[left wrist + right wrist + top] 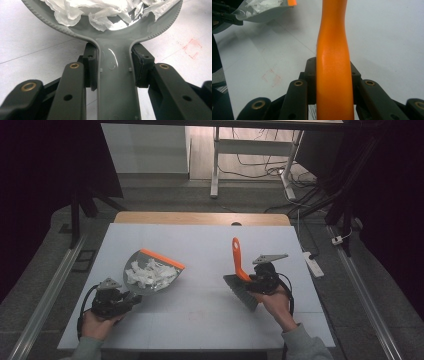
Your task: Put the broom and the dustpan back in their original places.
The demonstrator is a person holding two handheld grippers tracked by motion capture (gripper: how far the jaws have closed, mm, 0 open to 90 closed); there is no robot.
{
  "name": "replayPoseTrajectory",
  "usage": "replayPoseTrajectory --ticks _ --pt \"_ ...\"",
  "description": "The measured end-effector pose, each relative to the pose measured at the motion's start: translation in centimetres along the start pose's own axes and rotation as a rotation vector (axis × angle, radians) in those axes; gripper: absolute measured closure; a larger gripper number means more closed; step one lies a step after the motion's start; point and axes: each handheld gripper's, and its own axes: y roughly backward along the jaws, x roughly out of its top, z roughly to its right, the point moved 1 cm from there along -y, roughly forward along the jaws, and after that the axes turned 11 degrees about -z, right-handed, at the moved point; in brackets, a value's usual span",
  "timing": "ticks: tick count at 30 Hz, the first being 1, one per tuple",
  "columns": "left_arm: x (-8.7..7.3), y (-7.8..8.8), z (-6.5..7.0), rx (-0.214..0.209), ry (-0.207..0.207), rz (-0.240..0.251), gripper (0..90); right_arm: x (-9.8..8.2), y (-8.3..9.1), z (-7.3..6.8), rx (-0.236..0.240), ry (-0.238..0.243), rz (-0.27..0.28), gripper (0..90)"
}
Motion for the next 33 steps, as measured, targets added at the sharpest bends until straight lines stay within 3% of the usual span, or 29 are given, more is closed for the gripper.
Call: replayPoseTrajectory --ticks 8,15,22,33 --pt "0.1 -0.1 0.1 0.017 0.017 0.001 62.0 -1.1 0.5 -0.1 0.006 -0.006 0.011 70.4" --pt "-0.1 -0.2 -0.1 0.04 0.082 0.015 62.0 -1.4 0.0 0.0 0.03 -0.015 0.0 70.4" --pt "0.0 -0.8 0.1 0.091 0.14 0.009 62.0 -1.5 -0.5 -0.1 0.055 -0.007 -0.015 70.4" --pt "1.1 -2.3 0.2 0.137 0.189 0.011 61.9 -2.1 -1.3 0.0 0.073 -0.021 -0.041 70.4"
